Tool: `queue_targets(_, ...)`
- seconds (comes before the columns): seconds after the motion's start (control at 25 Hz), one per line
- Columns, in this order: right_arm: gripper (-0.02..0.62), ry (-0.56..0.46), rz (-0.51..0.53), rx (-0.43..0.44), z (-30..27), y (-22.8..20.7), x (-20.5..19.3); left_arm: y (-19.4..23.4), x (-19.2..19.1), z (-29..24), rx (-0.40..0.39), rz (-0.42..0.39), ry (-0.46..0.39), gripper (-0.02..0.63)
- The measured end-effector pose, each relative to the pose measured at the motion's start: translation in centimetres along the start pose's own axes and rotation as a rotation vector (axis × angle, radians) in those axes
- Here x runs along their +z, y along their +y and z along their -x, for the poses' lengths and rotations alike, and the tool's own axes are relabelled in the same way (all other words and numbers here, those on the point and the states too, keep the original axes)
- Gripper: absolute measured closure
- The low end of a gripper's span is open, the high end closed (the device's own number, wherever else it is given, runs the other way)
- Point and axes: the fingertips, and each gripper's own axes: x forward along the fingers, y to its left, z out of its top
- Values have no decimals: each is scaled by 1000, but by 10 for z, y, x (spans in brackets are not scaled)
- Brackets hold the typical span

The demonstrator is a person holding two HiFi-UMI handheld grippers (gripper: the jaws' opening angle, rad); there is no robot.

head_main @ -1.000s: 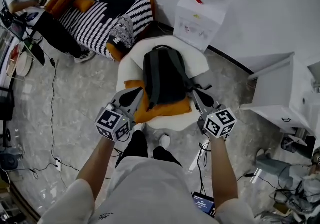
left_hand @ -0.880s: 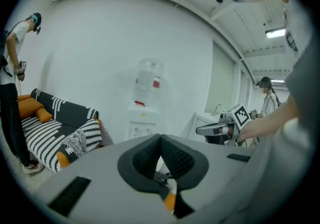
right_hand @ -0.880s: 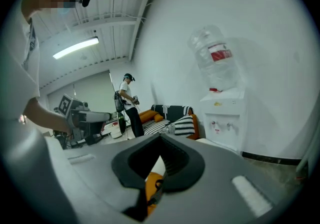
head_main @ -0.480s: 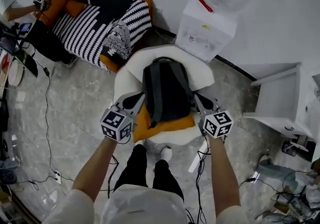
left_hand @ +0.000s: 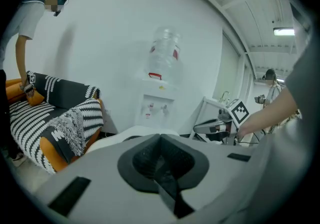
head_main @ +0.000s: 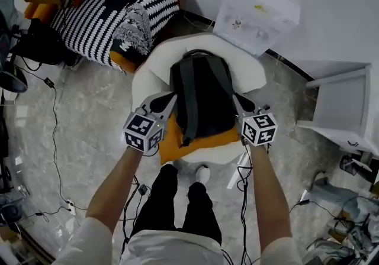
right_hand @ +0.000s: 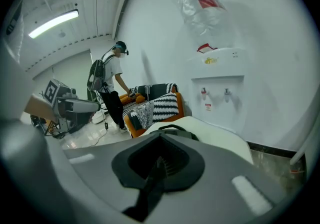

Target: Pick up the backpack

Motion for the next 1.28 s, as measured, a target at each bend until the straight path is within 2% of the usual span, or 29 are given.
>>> queue_targets(0.24, 592, 12, 21, -27, -35, -21, -22, 17, -41, -35, 0, -2, 22, 612)
queue_targets(0.6, 592, 60, 31, -82, -69, -60, -64, 39, -99, -79, -8, -16, 101, 611)
queue_targets(0.76, 592, 64, 43, -109, -76, -79, -75, 45, -115, -97, -9, -17, 102, 607)
queue_targets(1.0, 592, 75, 107, -99, -92, -93, -92, 56, -142, -117, 4, -27, 109, 606)
queue_targets(1.12, 591, 68, 108, -94, -101, -96, -99, 61, -154, -124, 2, -21, 111, 578)
queue_targets(1.2, 517, 71, 108, -88, -107, -98, -105, 63, -160, -128, -3, -15, 114, 554)
queue_targets(1.28, 514, 71, 114, -90, -112, -101, -109, 65, -165, -132, -9, -13, 119, 548)
